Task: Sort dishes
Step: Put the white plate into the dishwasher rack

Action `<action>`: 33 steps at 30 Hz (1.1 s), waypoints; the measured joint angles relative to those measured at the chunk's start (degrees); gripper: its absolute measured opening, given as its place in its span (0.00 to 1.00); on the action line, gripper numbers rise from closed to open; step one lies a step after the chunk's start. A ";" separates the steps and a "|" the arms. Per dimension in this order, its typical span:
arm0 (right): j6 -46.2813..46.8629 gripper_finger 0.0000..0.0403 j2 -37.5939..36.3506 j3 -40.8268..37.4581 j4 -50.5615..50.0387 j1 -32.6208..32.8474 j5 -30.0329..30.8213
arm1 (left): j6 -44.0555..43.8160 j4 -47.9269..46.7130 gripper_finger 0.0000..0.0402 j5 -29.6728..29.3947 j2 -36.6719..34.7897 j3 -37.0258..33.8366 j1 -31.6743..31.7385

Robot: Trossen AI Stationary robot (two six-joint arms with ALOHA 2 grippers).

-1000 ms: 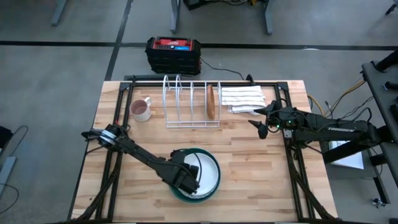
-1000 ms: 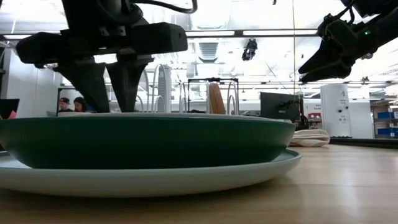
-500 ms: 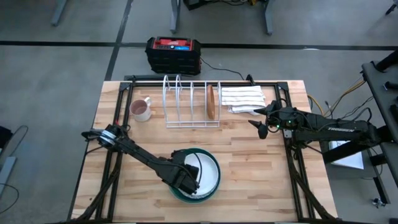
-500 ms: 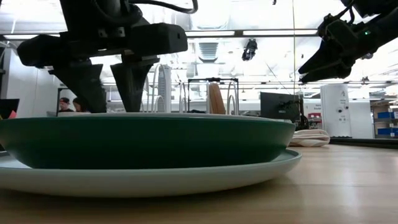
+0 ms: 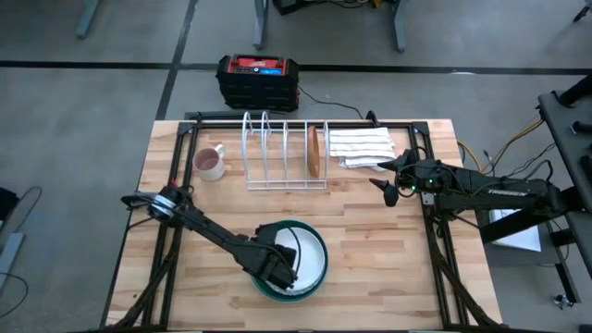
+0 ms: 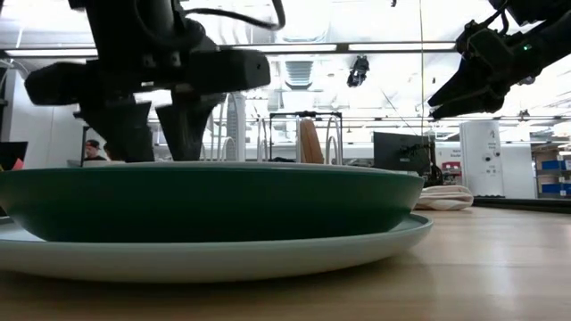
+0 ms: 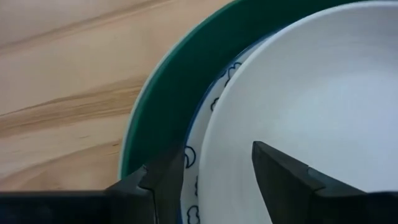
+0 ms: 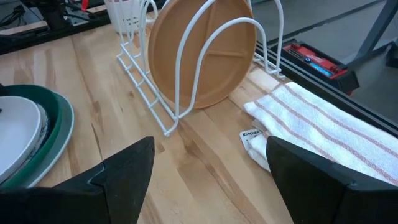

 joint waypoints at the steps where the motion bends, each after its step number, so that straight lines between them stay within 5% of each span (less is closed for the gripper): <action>1: 0.00 0.74 -0.02 0.00 0.00 0.00 0.00 | -0.14 0.16 0.44 0.08 0.61 0.00 0.04; 10: -0.01 0.74 0.00 0.00 0.00 0.00 0.00 | -1.13 0.99 0.42 -0.48 2.30 0.00 0.39; 24: -0.09 0.74 -0.02 0.00 0.00 0.01 0.02 | -3.04 0.74 0.16 0.14 2.30 0.09 0.41; 33: -0.26 0.74 0.00 0.00 0.01 0.01 0.02 | -3.58 -9.63 0.09 0.57 2.50 6.18 0.41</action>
